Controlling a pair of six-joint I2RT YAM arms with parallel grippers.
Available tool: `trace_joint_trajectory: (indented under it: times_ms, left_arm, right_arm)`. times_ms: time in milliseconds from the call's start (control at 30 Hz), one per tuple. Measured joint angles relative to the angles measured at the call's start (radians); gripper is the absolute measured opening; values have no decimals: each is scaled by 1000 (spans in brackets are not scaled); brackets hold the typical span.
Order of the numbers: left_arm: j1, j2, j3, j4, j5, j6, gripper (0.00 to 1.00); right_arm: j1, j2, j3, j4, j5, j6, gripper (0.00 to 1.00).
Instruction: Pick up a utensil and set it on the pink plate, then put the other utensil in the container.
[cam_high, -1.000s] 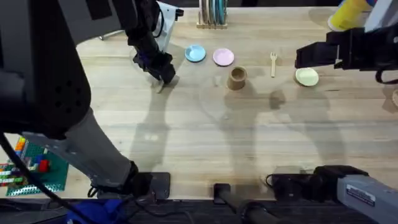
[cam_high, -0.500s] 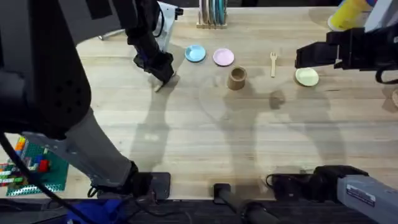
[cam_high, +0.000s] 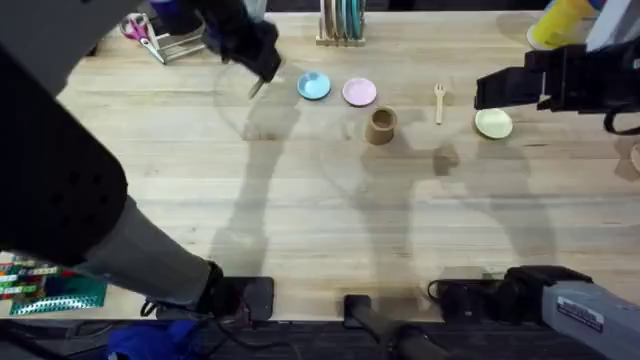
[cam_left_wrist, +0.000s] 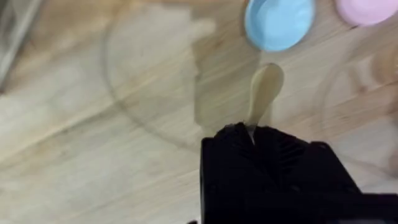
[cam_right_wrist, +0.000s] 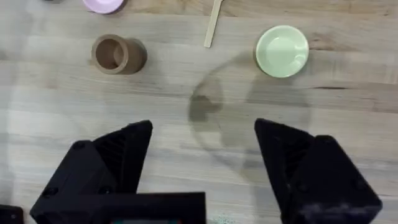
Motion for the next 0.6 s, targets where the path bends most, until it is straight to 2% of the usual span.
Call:
trace_joint_trajectory:
  times_ms: [67, 100, 233, 433, 600]
  left_arm:
    - [-34, -4, 32, -3, 0, 0, 43]
    - [-92, -4, 55, 3, 0, 0, 43]
    - [-165, -4, 60, 49, 1, 0, 43]
    - [-251, 0, 60, 149, 10, -5, 43]
    - [-295, 49, 62, 241, 54, -34, 43]
  right_arm:
    - [0, 0, 0, 0, 0, 0, 998]
    - [0, 0, 0, 0, 0, 0, 998]
    - [0, 0, 0, 1, 0, 0, 997]
    - [0, 0, 0, 1, 0, 0, 998]
    - [0, 0, 0, 2, 0, 0, 998]
